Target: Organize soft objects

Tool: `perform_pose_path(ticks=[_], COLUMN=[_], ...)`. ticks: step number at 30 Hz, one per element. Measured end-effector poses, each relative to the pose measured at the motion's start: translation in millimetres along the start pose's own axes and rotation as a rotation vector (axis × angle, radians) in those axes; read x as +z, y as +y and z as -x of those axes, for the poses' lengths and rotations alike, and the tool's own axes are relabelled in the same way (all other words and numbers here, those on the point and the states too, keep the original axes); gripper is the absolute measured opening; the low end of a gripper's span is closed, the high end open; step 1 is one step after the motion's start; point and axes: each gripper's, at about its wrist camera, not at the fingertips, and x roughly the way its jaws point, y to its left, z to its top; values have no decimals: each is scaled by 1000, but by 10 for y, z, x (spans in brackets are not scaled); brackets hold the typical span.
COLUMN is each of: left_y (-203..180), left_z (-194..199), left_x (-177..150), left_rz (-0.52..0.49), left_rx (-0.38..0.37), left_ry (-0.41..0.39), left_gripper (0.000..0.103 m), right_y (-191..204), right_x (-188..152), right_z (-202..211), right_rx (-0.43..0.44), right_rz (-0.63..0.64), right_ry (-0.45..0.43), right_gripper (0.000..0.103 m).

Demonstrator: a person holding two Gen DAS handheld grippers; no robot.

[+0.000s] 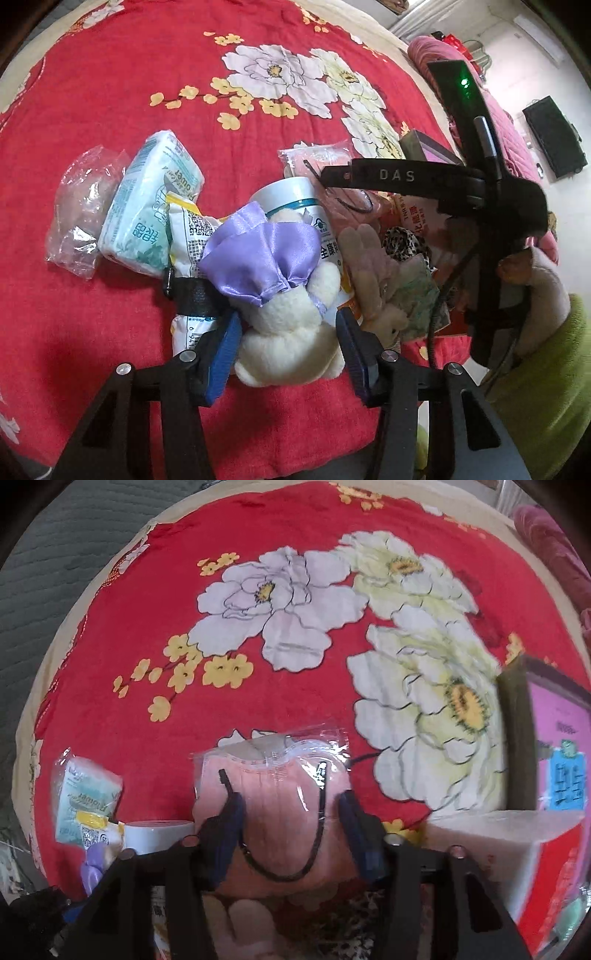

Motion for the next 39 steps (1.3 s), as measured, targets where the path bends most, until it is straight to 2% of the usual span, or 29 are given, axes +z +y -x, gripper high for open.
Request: perform_pose_path(ticks=[4,7,10,11,14,23,29,39], left_y=[20,15,-6,-19,-17,-11,-41,-184], left_z=[-22,-35,-56,-62,-108,-61,97,485], left_x=[14,21,31,34,51,33,13,-9], left_rz=[14,15,12,7,19,17,6,-8], left_rx=[-9,-6,6,14,14,13,9,10], left_ry=[3,4,5,2,4,-10,-48,-108], left_gripper=[54,54,53,52,50,46,45,45], right_y=[72,95,136,148,184,133,14,-8], right_x=[-36,-45,-53,-62,-72,-174,-191,-323], right_z=[-80,-80,-64,-44,24,395,813,1281], right_rx=[-29,-41,-51,-50,-1,34,44,80], right_rz=[27,35,45,50,63,46,11,1], right_ry=[-13,-5,-7,-13,-27,-111,-196,-270], right_gripper=[66,62,46,32,13,10,10,10])
